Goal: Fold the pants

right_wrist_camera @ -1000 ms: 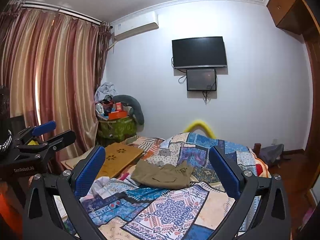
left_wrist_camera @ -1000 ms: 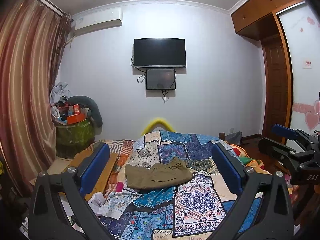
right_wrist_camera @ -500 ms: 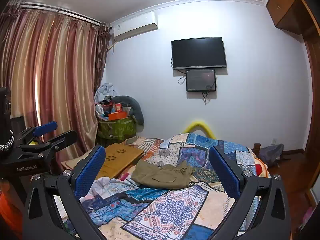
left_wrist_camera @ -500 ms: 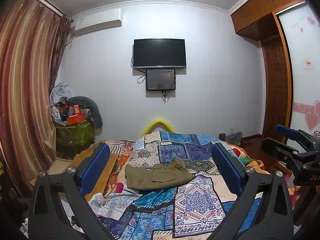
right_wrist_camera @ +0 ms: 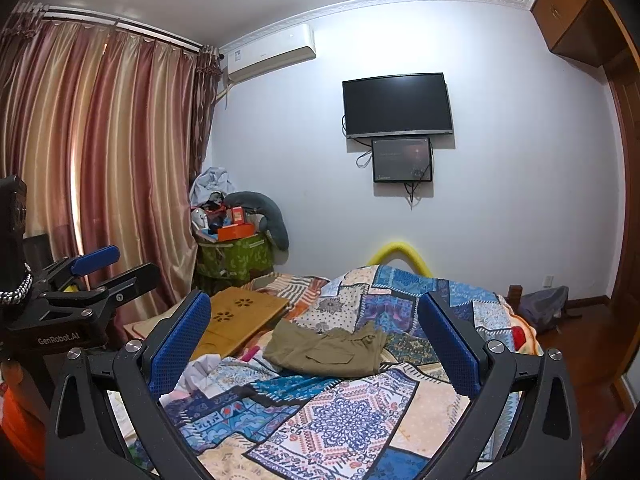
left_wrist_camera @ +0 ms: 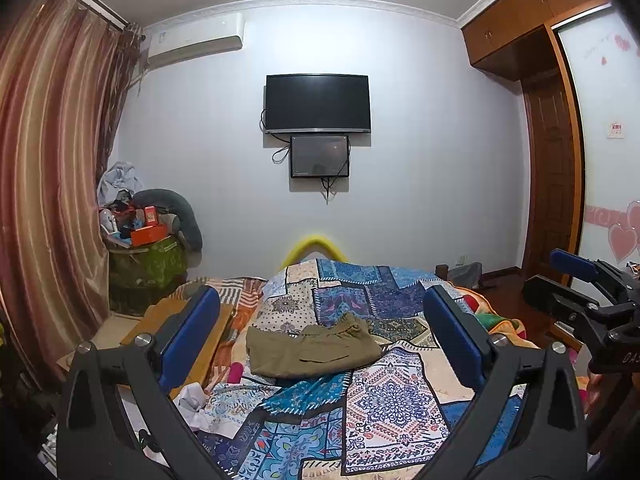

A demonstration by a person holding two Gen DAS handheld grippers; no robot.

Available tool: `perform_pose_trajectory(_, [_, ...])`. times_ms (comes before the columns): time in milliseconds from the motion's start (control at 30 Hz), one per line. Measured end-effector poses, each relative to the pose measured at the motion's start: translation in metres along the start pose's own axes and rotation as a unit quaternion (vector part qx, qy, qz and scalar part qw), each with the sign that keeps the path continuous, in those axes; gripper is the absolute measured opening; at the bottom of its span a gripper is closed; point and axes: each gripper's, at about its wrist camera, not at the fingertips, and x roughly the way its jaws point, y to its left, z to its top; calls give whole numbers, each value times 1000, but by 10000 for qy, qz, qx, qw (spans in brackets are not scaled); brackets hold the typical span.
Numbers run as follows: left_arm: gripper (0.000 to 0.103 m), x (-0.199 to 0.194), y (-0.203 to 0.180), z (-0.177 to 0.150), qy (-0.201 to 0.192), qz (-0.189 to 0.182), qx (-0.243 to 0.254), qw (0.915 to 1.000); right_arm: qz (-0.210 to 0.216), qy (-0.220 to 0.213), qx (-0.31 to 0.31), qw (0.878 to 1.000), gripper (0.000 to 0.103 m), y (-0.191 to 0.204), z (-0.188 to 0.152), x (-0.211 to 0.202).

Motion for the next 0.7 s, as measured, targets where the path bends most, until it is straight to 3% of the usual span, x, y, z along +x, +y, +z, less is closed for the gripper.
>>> perform_pose_trajectory(700, [103,8,-4,-1,189,-186,-37,9996,-29,16,90,10000,103,-1,-2,1])
